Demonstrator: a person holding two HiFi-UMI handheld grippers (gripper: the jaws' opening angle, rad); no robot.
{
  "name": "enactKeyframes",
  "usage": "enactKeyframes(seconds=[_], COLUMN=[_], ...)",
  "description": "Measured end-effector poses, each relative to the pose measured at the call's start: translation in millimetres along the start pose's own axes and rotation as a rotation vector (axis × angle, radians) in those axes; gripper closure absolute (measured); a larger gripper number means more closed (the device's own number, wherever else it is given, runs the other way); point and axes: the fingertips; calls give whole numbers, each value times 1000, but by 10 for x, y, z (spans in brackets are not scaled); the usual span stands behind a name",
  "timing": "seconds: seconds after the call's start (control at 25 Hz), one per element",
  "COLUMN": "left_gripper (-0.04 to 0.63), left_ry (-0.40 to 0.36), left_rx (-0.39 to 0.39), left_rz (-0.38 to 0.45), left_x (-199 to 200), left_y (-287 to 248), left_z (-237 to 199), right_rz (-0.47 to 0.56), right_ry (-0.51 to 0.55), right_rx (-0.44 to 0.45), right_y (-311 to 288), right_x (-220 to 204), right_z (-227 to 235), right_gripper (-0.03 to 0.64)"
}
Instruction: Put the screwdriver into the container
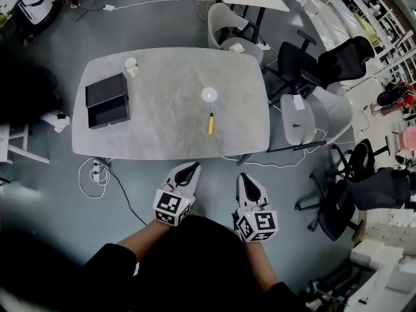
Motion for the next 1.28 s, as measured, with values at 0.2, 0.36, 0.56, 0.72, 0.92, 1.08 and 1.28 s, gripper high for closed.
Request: enactKeyframes(seconds=[0.2, 0.36, 0.56, 0.72, 0.92, 1.08, 1.28], left_gripper=[578, 578, 577, 577, 577, 577, 577], left_ry=[-1, 18, 28, 27, 2, 39, 44], left_rx=[-19, -13, 29, 78, 134, 130, 131], left_rz=[-29, -51, -53, -57, -87, -162, -242], left_x=[-3, -70, -117, -86, -80, -229, -511], left_y=[-203, -370, -556, -694, -970, -1281, -1740], left_z=[-304, -511, -732, -973, -1218, -1242, -1262], right_rz=[-2, -23, -39, -54, -58, -78, -79], right_ry=[-20, -8, -17, -29, -50, -49, -53], right_rx=[-18, -2, -31, 1, 57, 112, 111], right_y=[-466, -646, -839, -1127, -1595, -1943, -2245], right_x=[29, 21, -35, -68, -37, 42, 76], right_z=[-91, -117, 125, 271, 483, 677, 1094], right_gripper=[603, 603, 603, 603, 603, 603, 603])
Point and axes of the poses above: the fingertips, and each gripper's own axes: y backward along the fingers, z to its right, x out of its top, and after that the axes turned 13 degrees about z, right-handed
